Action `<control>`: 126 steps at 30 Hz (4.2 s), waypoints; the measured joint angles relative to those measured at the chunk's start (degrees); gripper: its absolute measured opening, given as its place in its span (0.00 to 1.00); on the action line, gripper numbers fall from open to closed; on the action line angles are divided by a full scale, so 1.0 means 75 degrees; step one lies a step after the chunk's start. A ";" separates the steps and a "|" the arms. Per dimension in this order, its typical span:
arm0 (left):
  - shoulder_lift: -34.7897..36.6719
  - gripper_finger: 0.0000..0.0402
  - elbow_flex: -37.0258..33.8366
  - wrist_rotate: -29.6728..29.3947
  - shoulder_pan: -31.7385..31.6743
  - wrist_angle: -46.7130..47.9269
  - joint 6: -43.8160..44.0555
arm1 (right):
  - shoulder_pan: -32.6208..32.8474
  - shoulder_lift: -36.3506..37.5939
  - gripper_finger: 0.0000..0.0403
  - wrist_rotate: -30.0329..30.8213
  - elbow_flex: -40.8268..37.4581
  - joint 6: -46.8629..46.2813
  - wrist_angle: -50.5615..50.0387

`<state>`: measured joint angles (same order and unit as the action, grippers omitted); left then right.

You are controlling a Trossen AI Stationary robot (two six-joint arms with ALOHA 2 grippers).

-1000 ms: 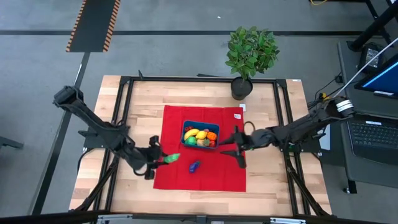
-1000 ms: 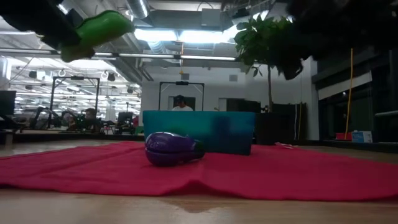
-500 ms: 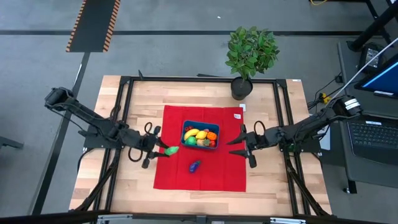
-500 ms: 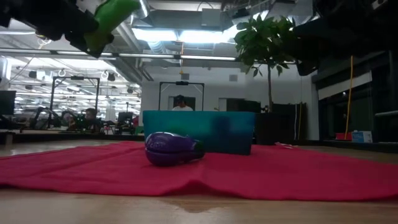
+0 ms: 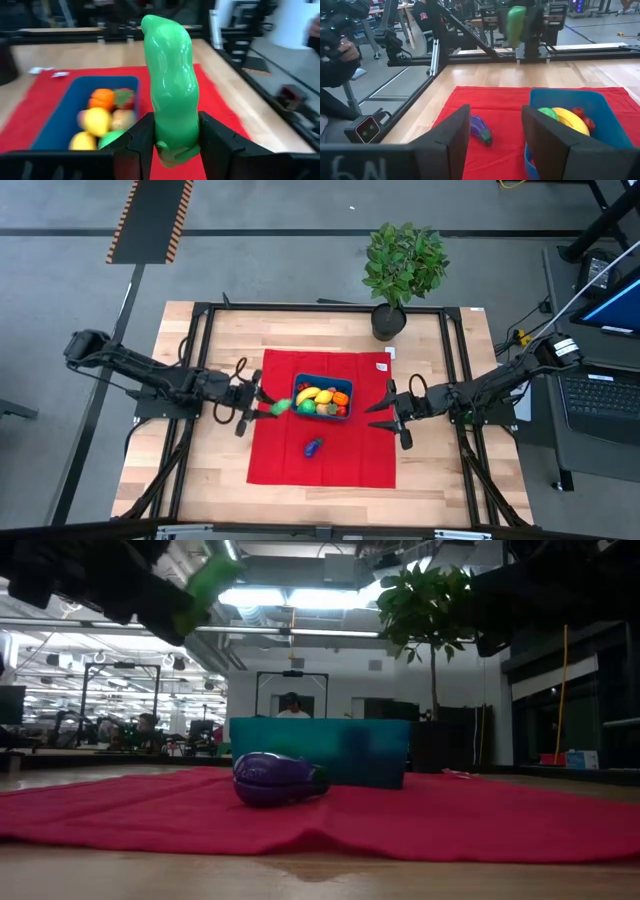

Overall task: Pick and placing Produce into tupperware
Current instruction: Put the green pea into the blue bin, then put the purple eggplant into the blue bin

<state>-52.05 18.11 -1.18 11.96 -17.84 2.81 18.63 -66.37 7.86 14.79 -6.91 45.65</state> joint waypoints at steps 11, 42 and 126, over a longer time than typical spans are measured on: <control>-0.0003 0.29 0.0000 -0.1367 -0.0709 -0.0034 0.0143 | -0.0052 0.0000 0.44 0.0006 0.0000 0.0013 0.0052; -0.2963 0.29 0.3289 -0.0567 -0.1922 0.3425 -0.0813 | -0.0580 0.0000 0.45 0.0026 0.0003 0.0578 -0.0117; -0.2145 0.44 0.3791 -0.0396 -0.1408 0.5633 -0.0717 | -0.0670 0.0003 0.44 0.0029 0.0383 -0.0042 -0.0620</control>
<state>-68.14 46.54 -4.15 1.40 24.41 -2.57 13.61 -66.35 8.08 17.66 -7.22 41.00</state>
